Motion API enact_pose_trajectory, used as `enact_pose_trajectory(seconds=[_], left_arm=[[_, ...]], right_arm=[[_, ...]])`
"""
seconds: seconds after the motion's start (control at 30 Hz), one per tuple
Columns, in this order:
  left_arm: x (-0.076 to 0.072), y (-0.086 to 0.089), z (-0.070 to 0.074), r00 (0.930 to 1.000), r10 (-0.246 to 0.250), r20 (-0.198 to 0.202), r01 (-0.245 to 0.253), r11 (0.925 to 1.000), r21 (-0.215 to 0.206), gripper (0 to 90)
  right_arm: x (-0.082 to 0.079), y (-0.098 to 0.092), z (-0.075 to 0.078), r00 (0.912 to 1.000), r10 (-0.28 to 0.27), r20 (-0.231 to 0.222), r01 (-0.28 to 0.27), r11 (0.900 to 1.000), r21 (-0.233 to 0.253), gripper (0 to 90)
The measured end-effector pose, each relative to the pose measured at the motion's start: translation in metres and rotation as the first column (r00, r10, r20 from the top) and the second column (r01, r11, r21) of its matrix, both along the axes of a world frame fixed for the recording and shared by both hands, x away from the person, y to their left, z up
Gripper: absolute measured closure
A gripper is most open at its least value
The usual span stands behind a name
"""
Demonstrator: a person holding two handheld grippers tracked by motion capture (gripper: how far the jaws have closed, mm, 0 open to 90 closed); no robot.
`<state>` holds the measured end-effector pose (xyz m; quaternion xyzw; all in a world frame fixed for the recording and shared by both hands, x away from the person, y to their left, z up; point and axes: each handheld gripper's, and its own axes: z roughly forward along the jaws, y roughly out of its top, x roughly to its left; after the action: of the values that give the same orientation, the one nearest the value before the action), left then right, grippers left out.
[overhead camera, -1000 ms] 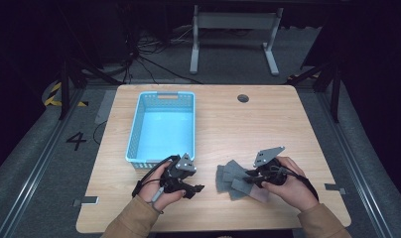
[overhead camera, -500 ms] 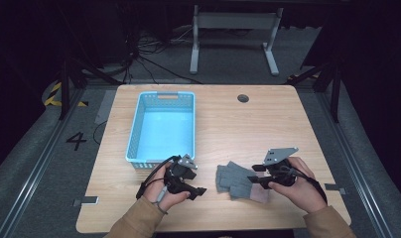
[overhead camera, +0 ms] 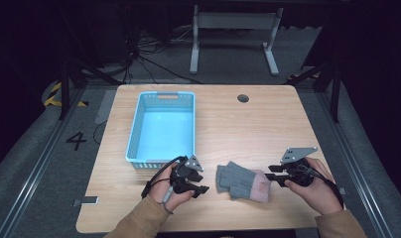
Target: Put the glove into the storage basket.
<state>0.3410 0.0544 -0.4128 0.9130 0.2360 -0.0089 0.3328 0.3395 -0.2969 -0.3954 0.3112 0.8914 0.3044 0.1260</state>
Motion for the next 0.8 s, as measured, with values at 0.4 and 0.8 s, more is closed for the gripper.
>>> enact_pose_trajectory(seconds=[0.4, 0.8], left_arm=[[0.001, -0.009, -0.008, 0.999, -0.02, -0.04, 0.02, 0.9998, -0.003, 62.6], [0.005, -0.019, -0.017, 0.9993, -0.008, -0.037, 0.008, 1.0, -0.002, 64.7]], right_arm=[[0.002, -0.024, -0.011, 0.9937, -0.042, -0.104, 0.035, 0.997, -0.071, 74.0], [0.004, -0.013, -0.02, 0.9869, 0.009, -0.161, -0.025, 0.995, -0.094, 69.5]])
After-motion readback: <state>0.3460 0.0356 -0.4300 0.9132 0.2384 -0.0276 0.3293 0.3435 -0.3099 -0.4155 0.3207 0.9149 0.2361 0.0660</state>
